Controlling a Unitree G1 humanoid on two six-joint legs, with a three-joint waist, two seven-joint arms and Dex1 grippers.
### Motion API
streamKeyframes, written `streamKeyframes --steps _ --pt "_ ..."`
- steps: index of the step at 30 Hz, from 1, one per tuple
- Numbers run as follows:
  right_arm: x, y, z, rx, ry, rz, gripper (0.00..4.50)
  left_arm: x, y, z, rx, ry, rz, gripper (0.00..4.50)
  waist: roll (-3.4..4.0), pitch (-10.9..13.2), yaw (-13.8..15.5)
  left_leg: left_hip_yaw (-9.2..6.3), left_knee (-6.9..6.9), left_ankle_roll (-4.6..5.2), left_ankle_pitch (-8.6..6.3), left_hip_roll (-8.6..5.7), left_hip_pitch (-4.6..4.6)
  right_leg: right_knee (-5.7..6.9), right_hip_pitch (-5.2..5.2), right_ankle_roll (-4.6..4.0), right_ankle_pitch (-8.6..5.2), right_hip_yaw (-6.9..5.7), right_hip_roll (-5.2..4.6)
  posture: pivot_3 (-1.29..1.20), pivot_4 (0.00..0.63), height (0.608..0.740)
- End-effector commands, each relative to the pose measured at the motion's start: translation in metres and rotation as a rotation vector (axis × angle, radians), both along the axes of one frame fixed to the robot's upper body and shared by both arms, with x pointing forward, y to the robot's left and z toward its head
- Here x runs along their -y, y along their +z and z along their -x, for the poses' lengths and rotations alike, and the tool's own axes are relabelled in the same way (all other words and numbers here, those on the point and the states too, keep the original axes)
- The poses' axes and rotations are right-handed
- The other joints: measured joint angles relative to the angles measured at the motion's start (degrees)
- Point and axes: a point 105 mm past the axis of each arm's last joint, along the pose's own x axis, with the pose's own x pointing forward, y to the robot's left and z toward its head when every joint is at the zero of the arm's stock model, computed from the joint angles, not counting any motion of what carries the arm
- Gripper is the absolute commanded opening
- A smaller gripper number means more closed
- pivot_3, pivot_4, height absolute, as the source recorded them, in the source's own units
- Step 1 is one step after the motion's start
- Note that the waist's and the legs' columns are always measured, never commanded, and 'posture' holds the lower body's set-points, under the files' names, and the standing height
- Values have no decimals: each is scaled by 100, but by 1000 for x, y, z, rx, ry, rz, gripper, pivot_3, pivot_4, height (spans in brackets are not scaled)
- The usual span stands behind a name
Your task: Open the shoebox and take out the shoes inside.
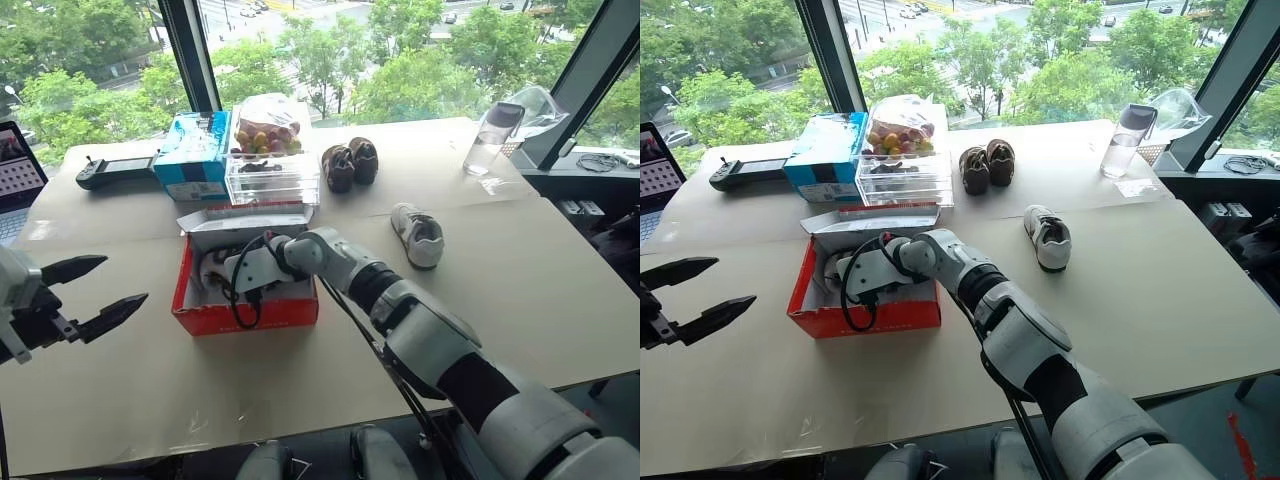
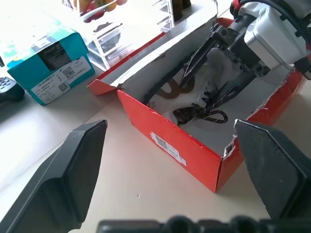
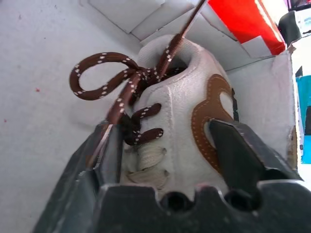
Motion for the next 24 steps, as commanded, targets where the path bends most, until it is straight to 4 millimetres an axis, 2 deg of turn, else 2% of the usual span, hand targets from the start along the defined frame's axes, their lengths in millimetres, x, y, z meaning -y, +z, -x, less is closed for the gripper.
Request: streamKeyframes --steps 1,5,6,9,11,16,19,22,24 --pt "-4 12 1 28 23 -27 1325 2 7 -3 33 -8 -29 4500 0 0 1 0 -1 0 0 0 0 0 0 0 0 0 0 0 150 740" --pt "0 17 0 31 29 -41 82 4 7 -5 33 -14 -29 4500 0 0 12 0 -2 -2 -1 0 0 0 0 -1 -1 0 0 0 150 740" --pt "2 19 -1 41 31 -44 20 3 7 -6 33 -14 -29 4500 0 0 12 0 -2 -1 -1 0 -1 0 0 -1 -1 0 0 0 150 740" --pt "5 33 -1 -12 33 -103 20 3 6 -8 33 -15 -30 4500 0 0 16 0 -2 -1 -2 0 -2 -1 -1 -1 -1 -1 1 0 150 740" --pt "6 54 2 -109 41 -181 20 3 6 -11 31 -20 -29 4500 -1 0 19 0 -2 -1 -2 0 -3 -1 -1 -1 -1 -2 1 0 150 740" --pt "11 111 18 -139 108 -299 20 5 3 -15 18 -39 -26 4500 0 1 14 -1 -1 4 -5 9 -11 6 -2 -1 0 -4 5 0 150 740" --pt "21 133 29 -212 97 -334 20 6 0 -19 12 -51 -26 4500 -1 1 31 -2 -1 5 -10 13 -15 9 -5 -1 0 -7 6 0 150 740" --pt "34 152 32 -496 -9 -430 20 8 -1 -24 10 -64 -28 4500 -2 0 60 -3 5 10 -12 13 -19 8 -3 -1 0 -10 3 0 150 740" --pt "51 183 18 -767 -145 -623 20 10 -1 -27 12 -75 -25 4500 -3 -1 75 -4 7 10 -12 14 -21 7 -3 -2 1 -11 2 0 150 740"
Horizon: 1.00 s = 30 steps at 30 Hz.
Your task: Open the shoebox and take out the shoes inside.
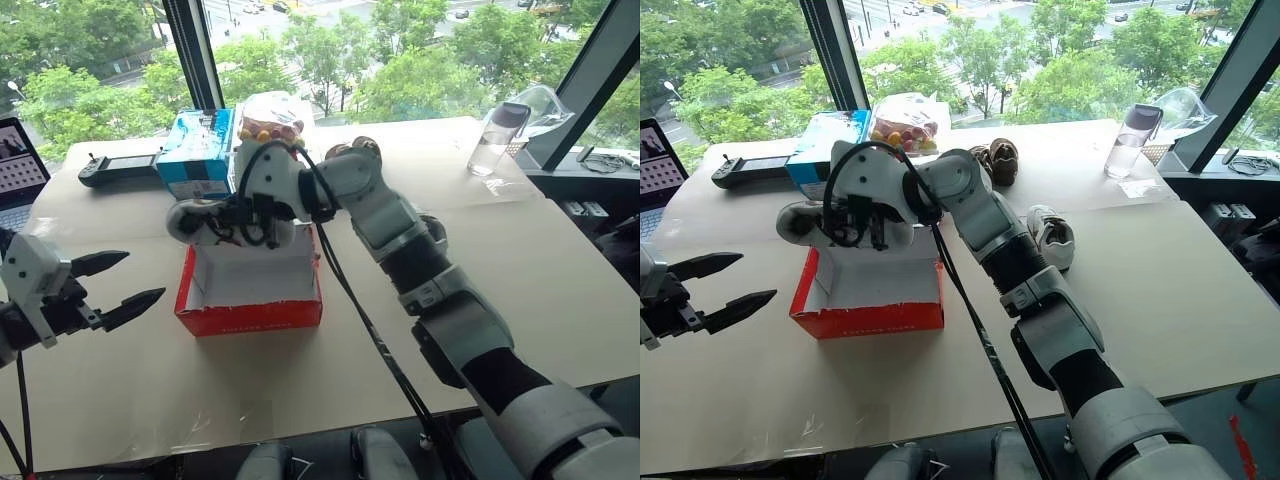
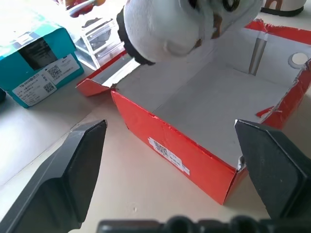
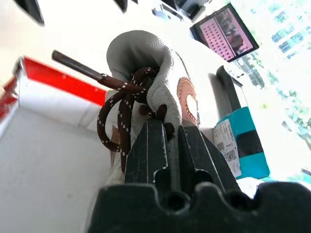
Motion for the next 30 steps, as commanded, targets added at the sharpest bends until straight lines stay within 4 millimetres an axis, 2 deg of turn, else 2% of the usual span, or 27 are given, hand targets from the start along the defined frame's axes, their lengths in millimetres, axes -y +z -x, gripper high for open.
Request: streamKeyframes --steps 1,4,7,10,13,17,22,25,28,30 --pt "28 62 -13 -424 -154 -281 20 4 9 -5 39 -30 -28 4500 0 1 23 0 2 0 0 0 -1 -2 -3 -1 1 1 -3 0 150 740" --pt "67 78 -38 -615 -322 -423 20 7 6 -9 35 -47 -22 4500 1 1 99 -1 -1 -2 1 2 -10 -13 -12 -11 7 -3 -5 0 150 740" --pt "105 74 -62 -677 -518 -499 20 11 3 -12 36 -61 -20 4500 -6 -3 137 -8 -6 2 -6 2 -11 -27 -4 -11 7 -21 -10 0 150 740" --pt "144 72 -78 -854 -646 -676 20 12 6 -17 61 -57 -19 4500 -8 -4 120 2 -1 5 -7 0 -30 -25 -10 -8 9 -17 -17 0 150 740" --pt "172 46 -94 -941 -821 -768 20 14 10 -18 78 -69 -10 4500 -8 -4 99 4 -1 6 -6 0 -43 -23 -20 -8 9 -17 -19 0 150 740" --pt "181 0 -102 -971 -986 -764 20 14 12 -20 70 -83 -12 4500 -8 -4 42 18 -2 9 -8 13 -45 -24 -21 -8 9 -10 -9 0 150 740" --pt "188 -50 -107 -887 -1179 -691 20 15 13 -25 67 -94 -19 4500 -8 -4 3 25 6 16 -5 17 -47 -15 -21 -6 10 -6 2 0 150 740" --pt "191 -65 -108 -842 -1224 -652 20 15 13 -26 66 -98 -19 4500 -8 -4 3 25 10 18 -4 14 -47 -15 -20 -2 12 -5 4 0 150 740" --pt "202 -79 -113 -644 -1296 -532 20 15 13 -26 65 -103 -17 4500 -8 -4 -1 24 10 18 -4 14 -45 -17 -19 -1 13 -6 9 0 150 740" --pt "209 -85 -116 -600 -1318 -512 20 15 14 -24 66 -104 -16 4500 -8 -4 -1 24 10 18 -4 13 -41 -18 -15 0 12 -6 10 0 150 740"
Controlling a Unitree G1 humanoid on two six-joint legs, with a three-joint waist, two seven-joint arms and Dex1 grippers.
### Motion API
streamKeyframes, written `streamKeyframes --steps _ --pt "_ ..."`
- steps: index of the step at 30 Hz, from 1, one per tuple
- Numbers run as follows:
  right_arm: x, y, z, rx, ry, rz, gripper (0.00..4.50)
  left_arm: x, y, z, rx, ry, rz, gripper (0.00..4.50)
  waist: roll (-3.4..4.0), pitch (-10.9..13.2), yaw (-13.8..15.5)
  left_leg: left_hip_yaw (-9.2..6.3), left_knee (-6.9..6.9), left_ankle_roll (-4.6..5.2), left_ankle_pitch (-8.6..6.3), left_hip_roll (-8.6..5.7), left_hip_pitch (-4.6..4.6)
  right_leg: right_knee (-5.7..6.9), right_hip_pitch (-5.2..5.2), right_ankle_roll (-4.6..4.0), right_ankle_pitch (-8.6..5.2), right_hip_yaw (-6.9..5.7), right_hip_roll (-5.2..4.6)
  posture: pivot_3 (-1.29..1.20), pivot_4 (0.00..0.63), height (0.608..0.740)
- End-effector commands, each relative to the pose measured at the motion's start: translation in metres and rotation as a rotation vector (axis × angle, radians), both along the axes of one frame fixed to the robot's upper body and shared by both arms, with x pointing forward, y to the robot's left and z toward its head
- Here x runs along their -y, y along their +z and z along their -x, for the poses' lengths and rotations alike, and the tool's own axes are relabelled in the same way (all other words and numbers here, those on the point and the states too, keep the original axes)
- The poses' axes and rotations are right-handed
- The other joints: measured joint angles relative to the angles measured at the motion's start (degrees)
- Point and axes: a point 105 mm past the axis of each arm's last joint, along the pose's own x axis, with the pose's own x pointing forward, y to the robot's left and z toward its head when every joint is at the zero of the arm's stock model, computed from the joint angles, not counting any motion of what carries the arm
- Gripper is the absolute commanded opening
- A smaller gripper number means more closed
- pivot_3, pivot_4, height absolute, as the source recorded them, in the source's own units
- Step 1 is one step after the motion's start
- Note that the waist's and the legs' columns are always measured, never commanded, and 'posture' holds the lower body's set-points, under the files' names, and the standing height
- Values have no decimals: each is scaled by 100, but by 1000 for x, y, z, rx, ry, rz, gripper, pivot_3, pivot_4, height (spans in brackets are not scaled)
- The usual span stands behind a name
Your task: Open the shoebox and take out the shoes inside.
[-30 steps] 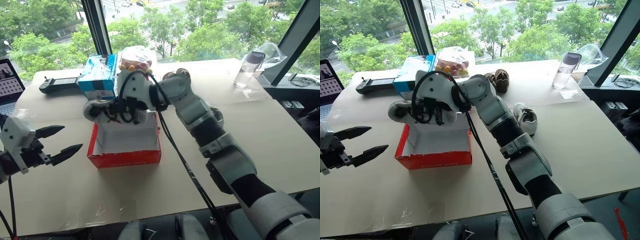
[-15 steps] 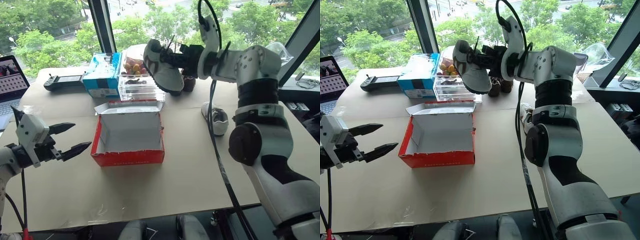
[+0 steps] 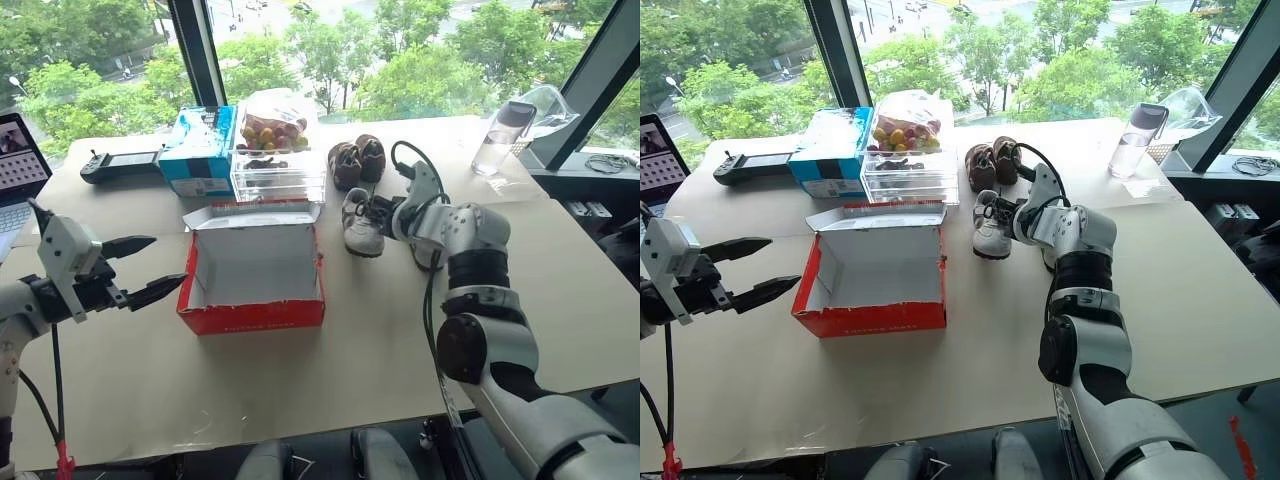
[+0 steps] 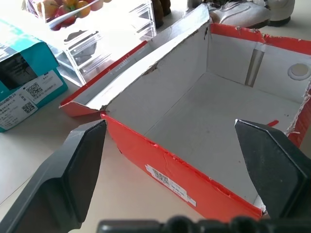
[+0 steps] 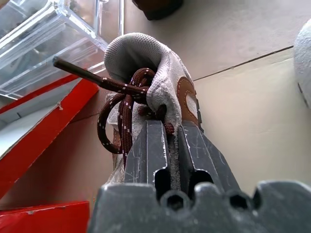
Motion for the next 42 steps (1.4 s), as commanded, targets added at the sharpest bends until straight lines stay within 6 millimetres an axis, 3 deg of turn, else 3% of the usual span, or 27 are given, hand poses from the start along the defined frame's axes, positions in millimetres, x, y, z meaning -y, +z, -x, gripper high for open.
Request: streamKeyframes --steps 1,2,6,10,15,18,21,24,27,31,36,42 --pt "13 15 -7 134 -24 119 20 -1 13 3 48 -8 -36 4500 0 0 -2 0 0 0 0 0 0 -1 0 0 0 0 0 0 150 740" --pt "13 14 -7 143 -13 134 20 -2 13 4 49 -7 -36 4500 0 0 -3 0 0 0 0 0 2 0 2 0 0 0 1 0 150 740" --pt "-2 14 -1 138 94 124 1410 -5 14 7 49 4 -38 4500 0 0 -54 3 -1 0 0 4 6 0 2 0 0 6 4 0 150 740" --pt "-4 32 2 211 146 171 2777 -6 11 11 39 14 -28 4500 0 0 -54 8 0 0 0 8 12 1 4 0 0 12 9 0 150 740" --pt "23 50 10 276 119 321 4474 -17 19 12 99 106 34 4500 0 0 19 6 0 1 -1 8 11 0 5 0 0 10 5 0 150 740" --pt "59 58 24 338 30 426 4474 -54 39 9 225 330 206 4500 -1 0 108 4 1 2 -2 7 9 -4 5 0 0 5 4 0 150 740" --pt "78 78 47 646 -74 546 4474 -80 35 6 303 517 342 4500 -5 -3 160 -2 3 2 -2 7 10 -4 11 0 0 -1 2 0 150 740" --pt "84 67 71 773 -103 526 4474 -94 18 3 339 702 367 4500 -8 -6 204 4 4 3 -2 0 21 -4 21 4 1 5 -2 0 150 740" --pt "90 46 94 829 -110 584 4474 -86 -4 8 326 747 355 4500 -15 -10 185 12 5 2 -2 2 29 -1 25 8 4 20 2 0 150 740" --pt "111 0 119 765 -199 468 4474 -88 -22 22 367 882 272 4500 -32 -21 217 16 4 2 -3 9 36 -6 28 8 4 28 5 0 150 740" --pt "102 -47 136 679 -101 545 4474 -75 -52 35 312 901 272 4500 -32 -21 245 46 2 8 -7 9 79 -17 57 8 3 61 3 0 150 740" --pt "93 -61 135 647 -60 529 4474 -50 -68 38 197 804 250 4500 -35 -18 248 54 1 18 -14 47 193 -88 198 57 -30 57 39 0 150 740"
